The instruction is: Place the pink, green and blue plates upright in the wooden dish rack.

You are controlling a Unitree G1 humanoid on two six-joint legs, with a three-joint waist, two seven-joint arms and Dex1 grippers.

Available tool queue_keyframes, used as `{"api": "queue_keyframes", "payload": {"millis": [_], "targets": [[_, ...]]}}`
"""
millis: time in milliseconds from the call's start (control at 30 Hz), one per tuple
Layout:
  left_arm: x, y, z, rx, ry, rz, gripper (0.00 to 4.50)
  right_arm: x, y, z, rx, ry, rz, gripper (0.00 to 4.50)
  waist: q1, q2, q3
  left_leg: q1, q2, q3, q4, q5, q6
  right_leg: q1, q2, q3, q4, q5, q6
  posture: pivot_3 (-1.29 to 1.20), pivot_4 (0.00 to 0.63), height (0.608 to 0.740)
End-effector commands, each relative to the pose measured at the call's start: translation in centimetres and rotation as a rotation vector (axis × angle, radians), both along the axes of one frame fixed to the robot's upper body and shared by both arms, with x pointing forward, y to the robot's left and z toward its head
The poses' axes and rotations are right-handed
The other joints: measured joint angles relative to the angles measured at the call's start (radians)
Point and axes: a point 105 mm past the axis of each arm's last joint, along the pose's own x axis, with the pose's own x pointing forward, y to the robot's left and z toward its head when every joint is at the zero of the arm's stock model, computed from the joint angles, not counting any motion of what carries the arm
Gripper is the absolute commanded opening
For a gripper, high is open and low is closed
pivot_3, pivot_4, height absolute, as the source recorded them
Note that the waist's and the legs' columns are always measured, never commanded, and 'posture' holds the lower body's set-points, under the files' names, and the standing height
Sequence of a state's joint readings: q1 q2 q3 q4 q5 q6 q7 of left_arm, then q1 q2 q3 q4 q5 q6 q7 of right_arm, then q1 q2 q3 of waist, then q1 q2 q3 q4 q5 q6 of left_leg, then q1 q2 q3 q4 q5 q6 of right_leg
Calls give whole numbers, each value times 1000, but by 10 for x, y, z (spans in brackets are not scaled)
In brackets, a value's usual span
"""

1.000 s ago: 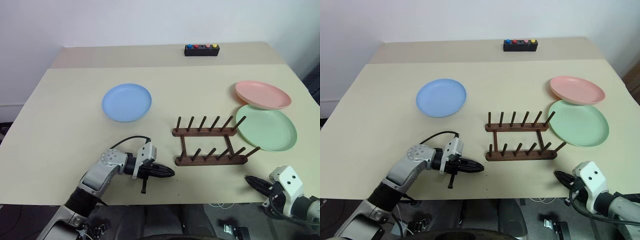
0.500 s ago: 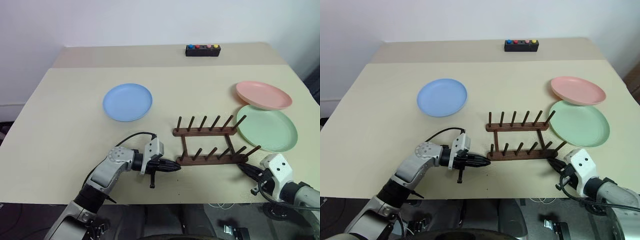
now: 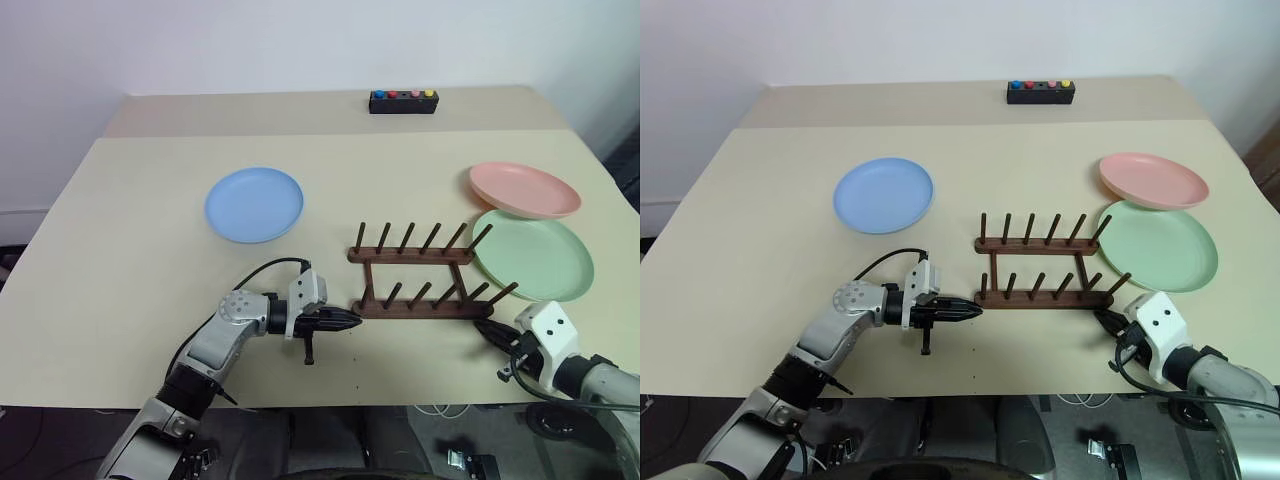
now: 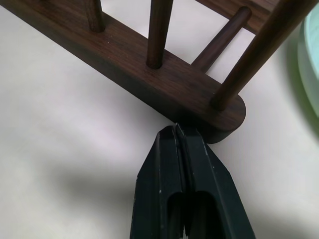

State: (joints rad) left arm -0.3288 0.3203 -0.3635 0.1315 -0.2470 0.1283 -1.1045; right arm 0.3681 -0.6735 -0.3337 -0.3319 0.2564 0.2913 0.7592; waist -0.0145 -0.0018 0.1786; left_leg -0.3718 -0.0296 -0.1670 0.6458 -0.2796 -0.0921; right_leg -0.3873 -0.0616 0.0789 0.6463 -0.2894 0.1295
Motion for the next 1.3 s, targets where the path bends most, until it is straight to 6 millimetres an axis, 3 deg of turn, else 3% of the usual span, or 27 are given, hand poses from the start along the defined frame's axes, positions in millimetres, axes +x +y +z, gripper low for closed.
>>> {"api": "queue_keyframes", "payload": {"millis": [33, 633, 1300], "targets": [[8, 8, -10, 32, 7, 57, 79, 10, 1, 4, -12, -28, 10, 0, 0, 0, 0, 0, 0, 0, 0, 0, 0, 0, 0, 0, 0, 0, 0, 0, 150, 740], [44, 16, -7, 17, -65, 199, 79, 51, 7, 15, -46, -105, 53, 0, -1, 1, -1, 0, 0, 0, 0, 1, 1, 0, 0, 0, 1, 2, 1, 0, 150, 740], [59, 16, -5, 9, -101, 256, 79, 75, 4, 10, -45, -152, 69, 0, -3, 1, -1, 1, 0, 0, 0, 1, 1, 0, 0, 0, 1, 3, 1, 0, 150, 740]]}}
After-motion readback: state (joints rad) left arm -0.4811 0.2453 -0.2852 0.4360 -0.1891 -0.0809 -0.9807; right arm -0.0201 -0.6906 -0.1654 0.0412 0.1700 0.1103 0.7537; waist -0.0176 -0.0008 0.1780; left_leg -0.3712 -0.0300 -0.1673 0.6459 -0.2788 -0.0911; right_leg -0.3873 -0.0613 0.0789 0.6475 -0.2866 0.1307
